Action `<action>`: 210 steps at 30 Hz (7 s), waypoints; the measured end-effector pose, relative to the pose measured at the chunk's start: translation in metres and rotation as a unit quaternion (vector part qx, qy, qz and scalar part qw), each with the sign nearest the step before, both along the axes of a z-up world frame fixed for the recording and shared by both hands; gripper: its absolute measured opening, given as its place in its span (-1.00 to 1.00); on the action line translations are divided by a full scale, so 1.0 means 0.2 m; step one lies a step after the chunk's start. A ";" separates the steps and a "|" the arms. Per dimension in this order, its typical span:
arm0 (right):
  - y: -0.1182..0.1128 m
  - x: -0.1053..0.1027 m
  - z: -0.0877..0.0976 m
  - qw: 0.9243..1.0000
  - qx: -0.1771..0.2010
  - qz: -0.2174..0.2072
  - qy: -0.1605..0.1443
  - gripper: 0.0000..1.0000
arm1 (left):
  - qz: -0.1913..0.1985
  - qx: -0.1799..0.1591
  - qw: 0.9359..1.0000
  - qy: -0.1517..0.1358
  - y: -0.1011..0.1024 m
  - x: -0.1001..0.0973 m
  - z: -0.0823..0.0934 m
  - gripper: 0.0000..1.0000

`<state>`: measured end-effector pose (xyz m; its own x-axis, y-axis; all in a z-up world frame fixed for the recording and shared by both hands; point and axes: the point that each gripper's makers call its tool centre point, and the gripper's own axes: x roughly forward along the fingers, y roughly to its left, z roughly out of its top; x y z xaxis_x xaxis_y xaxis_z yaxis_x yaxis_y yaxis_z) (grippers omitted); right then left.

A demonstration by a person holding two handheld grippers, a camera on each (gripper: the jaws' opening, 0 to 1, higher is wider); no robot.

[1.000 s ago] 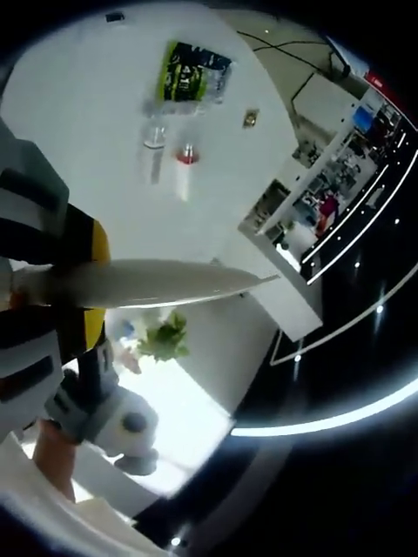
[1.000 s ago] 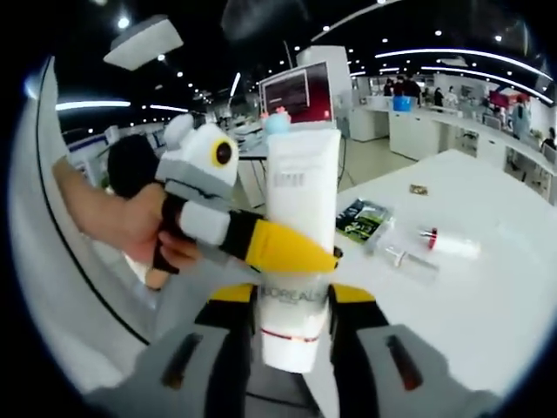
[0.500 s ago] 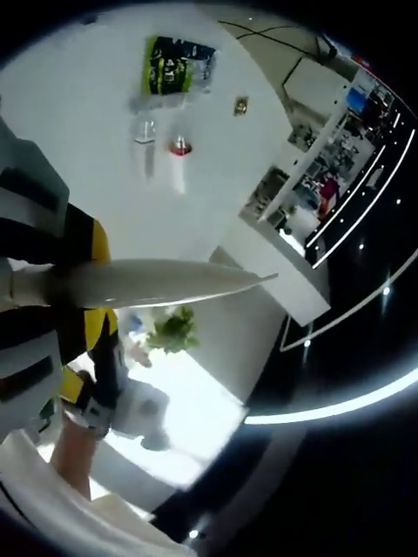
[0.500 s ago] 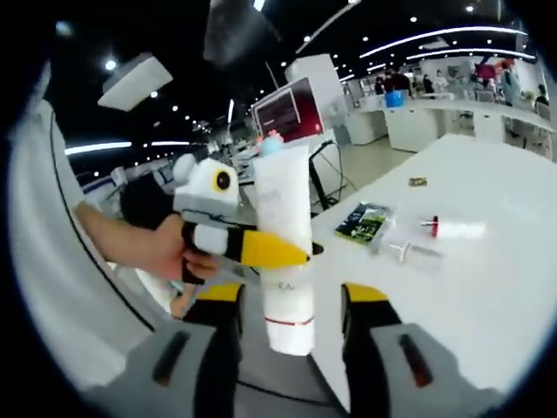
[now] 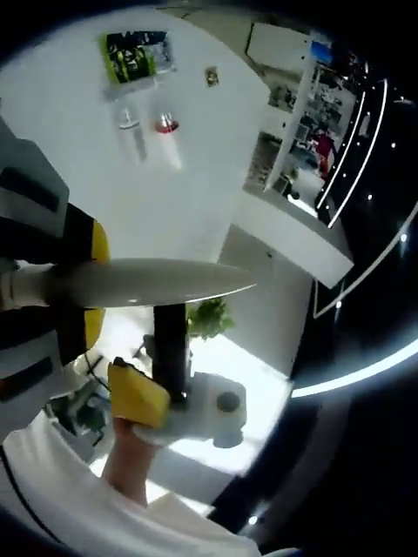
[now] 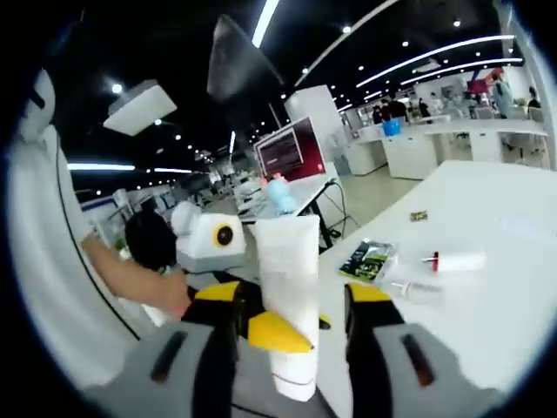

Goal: Arrange the skincare products in the storage area until every visible bottle or jar stands upright without overlapping.

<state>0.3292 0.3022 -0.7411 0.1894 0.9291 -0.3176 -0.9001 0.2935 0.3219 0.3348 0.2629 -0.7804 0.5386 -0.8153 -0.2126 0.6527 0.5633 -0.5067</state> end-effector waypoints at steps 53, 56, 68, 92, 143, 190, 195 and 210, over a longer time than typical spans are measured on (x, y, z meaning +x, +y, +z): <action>-0.08 -0.03 -0.05 0.996 -0.060 -0.001 -0.059 -0.79 | 0.005 0.111 0.990 -0.086 -0.14 -0.07 -0.05 -0.34; -0.08 -0.03 -0.04 0.996 -0.055 0.014 -0.066 -0.79 | 0.007 0.105 0.991 -0.083 -0.12 -0.06 -0.05 -0.33; -0.05 -0.22 0.07 0.978 -0.032 0.187 -0.087 -0.78 | -0.089 0.006 0.993 -0.080 -0.18 -0.17 0.04 -0.35; -0.14 -0.25 -0.04 0.931 -0.209 0.286 -0.088 -0.66 | -0.127 0.109 0.981 -0.097 -0.13 -0.25 -0.14 -0.70; -0.46 0.56 -0.08 0.825 -0.468 0.260 -0.181 -0.93 | 0.046 0.334 0.936 -0.105 0.27 -0.04 -0.52 -0.28; -0.44 1.66 0.12 0.762 -0.558 0.264 -0.194 -0.98 | 0.105 0.408 0.907 -0.024 0.45 0.04 -0.70 -0.47; -0.45 1.74 0.12 0.761 -0.565 0.263 -0.181 -0.99 | 0.106 0.410 0.906 -0.022 0.46 0.04 -0.70 -0.47; -0.52 1.80 -0.15 0.760 -0.573 0.276 -0.133 -0.99 | 0.098 0.423 0.901 -0.011 0.47 0.03 -0.74 -0.48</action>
<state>0.6893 0.1986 -0.7708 0.0708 0.0324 -0.9970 -0.9765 -0.2018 -0.0760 0.3408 0.3569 -0.9277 0.6659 -0.2548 -0.7012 0.5034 0.8472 0.1702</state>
